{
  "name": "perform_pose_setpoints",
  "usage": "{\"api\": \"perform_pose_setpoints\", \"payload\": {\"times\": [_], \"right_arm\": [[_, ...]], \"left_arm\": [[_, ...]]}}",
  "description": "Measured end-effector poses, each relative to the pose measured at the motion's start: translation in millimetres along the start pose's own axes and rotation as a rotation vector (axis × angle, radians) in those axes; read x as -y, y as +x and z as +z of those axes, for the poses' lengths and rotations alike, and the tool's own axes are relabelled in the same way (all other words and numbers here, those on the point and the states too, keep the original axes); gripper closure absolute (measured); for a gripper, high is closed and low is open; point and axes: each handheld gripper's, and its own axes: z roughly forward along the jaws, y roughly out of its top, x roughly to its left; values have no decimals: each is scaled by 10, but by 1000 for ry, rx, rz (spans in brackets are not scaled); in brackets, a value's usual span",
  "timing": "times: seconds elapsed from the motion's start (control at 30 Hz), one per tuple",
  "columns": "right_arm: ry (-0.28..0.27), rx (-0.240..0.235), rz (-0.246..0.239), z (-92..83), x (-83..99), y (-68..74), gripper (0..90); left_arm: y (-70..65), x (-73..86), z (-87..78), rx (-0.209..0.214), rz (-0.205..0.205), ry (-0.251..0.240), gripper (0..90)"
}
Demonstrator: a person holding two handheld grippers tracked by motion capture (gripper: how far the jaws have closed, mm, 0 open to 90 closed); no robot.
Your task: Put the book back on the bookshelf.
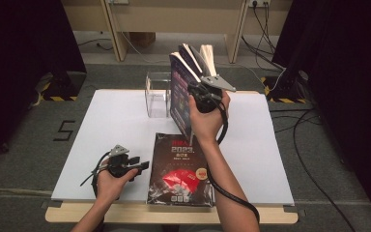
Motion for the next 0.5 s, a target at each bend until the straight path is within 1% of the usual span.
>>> {"api": "perform_pose_setpoints", "payload": {"times": [0.13,0.23,0.5], "right_arm": [[-17,15,-8,28,-17,14,830],[-28,28,2,50,-31,12,830],[-53,48,9,100,-73,4,830]], "left_arm": [[0,-4,-10,-2,2,-1,475],[4,-7,-18,-5,2,-3,475],[2,-4,-14,-4,3,-1,474]]}}
